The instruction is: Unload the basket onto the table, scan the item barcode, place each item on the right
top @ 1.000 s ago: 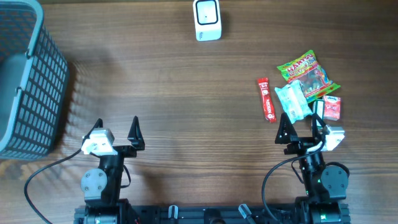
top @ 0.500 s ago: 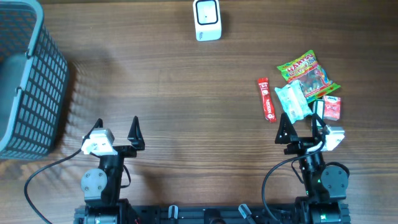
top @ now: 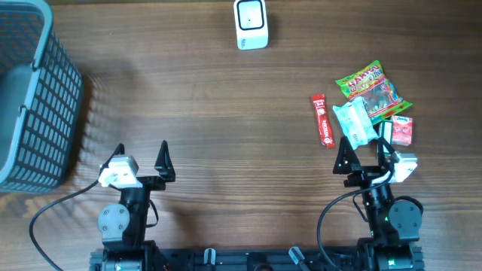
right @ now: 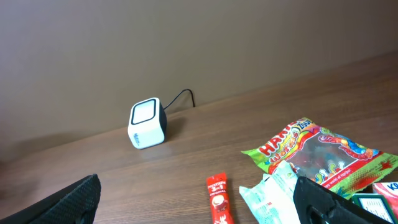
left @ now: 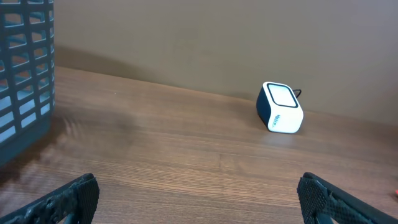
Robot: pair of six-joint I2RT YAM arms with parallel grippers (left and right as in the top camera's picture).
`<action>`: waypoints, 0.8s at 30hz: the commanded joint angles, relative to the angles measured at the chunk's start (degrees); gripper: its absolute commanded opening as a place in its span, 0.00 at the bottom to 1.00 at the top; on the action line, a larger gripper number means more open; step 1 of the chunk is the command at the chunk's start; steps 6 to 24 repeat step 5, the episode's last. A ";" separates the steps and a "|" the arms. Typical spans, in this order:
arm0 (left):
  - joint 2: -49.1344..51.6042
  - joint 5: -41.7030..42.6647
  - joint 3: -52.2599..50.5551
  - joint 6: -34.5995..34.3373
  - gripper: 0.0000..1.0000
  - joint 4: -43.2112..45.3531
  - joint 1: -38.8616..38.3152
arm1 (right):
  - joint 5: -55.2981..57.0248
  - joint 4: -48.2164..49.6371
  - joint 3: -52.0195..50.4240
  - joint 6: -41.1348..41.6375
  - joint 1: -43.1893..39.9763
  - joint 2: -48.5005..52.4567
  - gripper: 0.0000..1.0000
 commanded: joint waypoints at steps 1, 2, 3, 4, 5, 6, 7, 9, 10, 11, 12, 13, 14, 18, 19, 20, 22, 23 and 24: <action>-0.50 -0.76 -0.04 1.11 1.00 -0.66 0.39 | -0.70 0.17 -0.07 0.39 -0.24 0.11 1.00; -0.50 -0.76 -0.04 1.11 1.00 -0.66 0.39 | -0.70 0.17 -0.07 0.37 -0.24 0.13 1.00; -0.50 -0.76 -0.04 1.11 1.00 -0.66 0.39 | -0.70 0.17 -0.07 0.39 -0.24 0.11 1.00; -0.50 -0.76 -0.04 1.11 1.00 -0.66 0.39 | -0.70 0.17 -0.07 0.37 -0.24 0.11 1.00; -0.50 -0.76 -0.04 1.11 1.00 -0.66 0.39 | -0.70 0.17 -0.07 0.35 -0.24 0.11 1.00; -0.50 -0.76 -0.04 1.11 1.00 -0.66 0.39 | -0.70 0.17 -0.07 0.35 -0.24 0.11 1.00; -0.50 -0.76 -0.04 1.11 1.00 -0.66 0.39 | -0.70 0.17 -0.07 0.35 -0.24 0.11 1.00; -0.50 -0.76 -0.04 1.11 1.00 -0.66 0.39 | -0.70 0.17 -0.07 0.35 -0.24 0.11 1.00; -0.50 -0.76 -0.04 1.11 1.00 -0.66 0.39 | -0.70 0.17 -0.07 0.35 -0.24 0.11 1.00; -0.50 -0.76 -0.04 1.11 1.00 -0.66 0.39 | -0.70 0.17 -0.07 0.35 -0.24 0.11 1.00; -0.50 -0.76 -0.04 1.11 1.00 -0.66 0.39 | -0.70 0.17 -0.07 0.35 -0.24 0.11 1.00; -0.50 -0.76 -0.04 1.11 1.00 -0.66 0.39 | -0.70 0.17 -0.07 0.35 -0.24 0.11 1.00; -0.50 -0.76 -0.04 1.11 1.00 -0.66 0.39 | -0.70 0.17 -0.07 0.35 -0.24 0.11 1.00; -0.50 -0.76 -0.04 1.11 1.00 -0.66 0.39 | -0.70 0.17 -0.07 0.35 -0.24 0.11 1.00; -0.50 -0.76 -0.04 1.11 1.00 -0.66 0.39 | -0.70 0.17 -0.07 0.35 -0.24 0.11 1.00; -0.50 -0.76 -0.04 1.11 1.00 -0.66 0.39 | -0.70 0.17 -0.07 0.35 -0.24 0.11 1.00; -0.50 -0.76 -0.04 1.11 1.00 -0.66 0.39 | -0.70 0.17 -0.07 0.35 -0.24 0.11 1.00; -0.50 -0.76 -0.04 1.11 1.00 -0.66 0.39 | -0.70 0.17 -0.07 0.35 -0.24 0.11 1.00; -0.50 -0.76 -0.04 1.11 1.00 -0.66 0.39 | -0.70 0.17 -0.07 0.35 -0.24 0.11 1.00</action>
